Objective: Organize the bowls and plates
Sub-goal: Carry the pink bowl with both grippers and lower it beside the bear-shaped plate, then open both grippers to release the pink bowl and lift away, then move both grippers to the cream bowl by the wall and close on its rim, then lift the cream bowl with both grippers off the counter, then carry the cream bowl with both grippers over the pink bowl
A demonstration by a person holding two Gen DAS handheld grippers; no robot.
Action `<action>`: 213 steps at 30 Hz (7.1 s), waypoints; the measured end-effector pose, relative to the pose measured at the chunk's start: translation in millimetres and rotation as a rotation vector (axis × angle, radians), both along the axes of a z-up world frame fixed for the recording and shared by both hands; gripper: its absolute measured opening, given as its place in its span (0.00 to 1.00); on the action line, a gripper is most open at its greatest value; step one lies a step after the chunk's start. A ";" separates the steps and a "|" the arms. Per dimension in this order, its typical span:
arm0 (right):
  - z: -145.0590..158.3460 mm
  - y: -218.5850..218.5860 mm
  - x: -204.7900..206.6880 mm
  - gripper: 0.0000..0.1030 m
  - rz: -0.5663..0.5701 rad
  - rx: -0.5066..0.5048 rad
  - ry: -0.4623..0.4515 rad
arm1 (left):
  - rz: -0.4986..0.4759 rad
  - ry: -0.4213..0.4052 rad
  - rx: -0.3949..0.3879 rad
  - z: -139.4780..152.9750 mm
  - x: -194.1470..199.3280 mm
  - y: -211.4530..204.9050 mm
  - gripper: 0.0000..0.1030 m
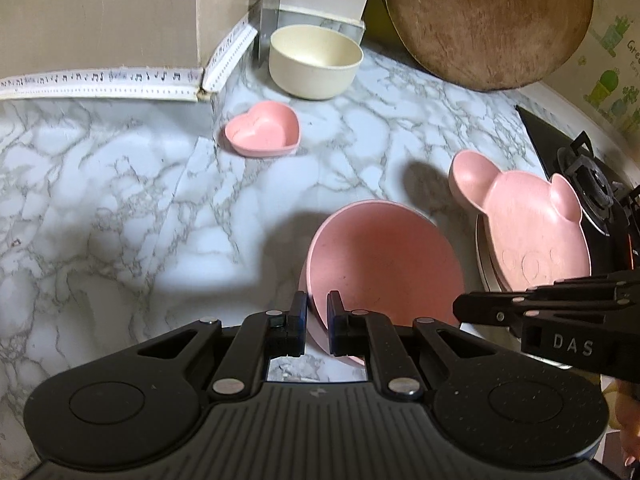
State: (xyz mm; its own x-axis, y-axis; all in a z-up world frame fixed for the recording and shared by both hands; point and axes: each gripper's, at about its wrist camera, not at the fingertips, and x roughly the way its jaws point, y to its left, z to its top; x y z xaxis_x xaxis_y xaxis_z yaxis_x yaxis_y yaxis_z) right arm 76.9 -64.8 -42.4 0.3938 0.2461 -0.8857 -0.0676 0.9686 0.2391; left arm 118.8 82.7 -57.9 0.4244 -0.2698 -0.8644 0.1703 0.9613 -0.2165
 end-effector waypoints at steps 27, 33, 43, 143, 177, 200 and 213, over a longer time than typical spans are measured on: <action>22.3 -13.0 2.3 0.20 -0.010 0.014 -0.058 | -0.001 -0.052 -0.025 17.8 3.6 12.1 0.09; 39.1 -13.7 4.8 0.24 0.011 0.018 -0.106 | -0.003 -0.115 -0.034 36.7 5.7 11.7 0.09; 59.7 -12.6 12.7 0.35 0.039 0.014 -0.168 | 0.004 -0.194 -0.055 61.2 13.3 8.3 0.13; 21.6 -18.1 236.8 0.09 0.069 -0.048 -0.136 | 0.280 -0.166 0.103 1.9 210.4 -37.5 0.10; 89.8 -2.2 83.7 0.10 0.044 -0.037 -0.191 | 0.123 -0.204 0.013 71.3 71.7 -19.7 0.10; 69.8 14.1 20.7 0.10 0.040 0.007 -0.111 | 0.107 -0.136 0.019 61.2 6.0 -12.8 0.10; 52.0 12.3 7.4 0.10 0.038 0.020 -0.055 | 0.093 -0.081 0.021 40.1 -8.2 -13.2 0.10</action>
State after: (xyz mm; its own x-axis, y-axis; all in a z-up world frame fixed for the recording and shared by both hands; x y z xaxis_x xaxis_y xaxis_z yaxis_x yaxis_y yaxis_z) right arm 84.3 -52.5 9.6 0.4319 0.2795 -0.8575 -0.1179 0.9601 0.2535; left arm 110.6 69.5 -17.8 0.5151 -0.2081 -0.8315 0.0966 0.9780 -0.1849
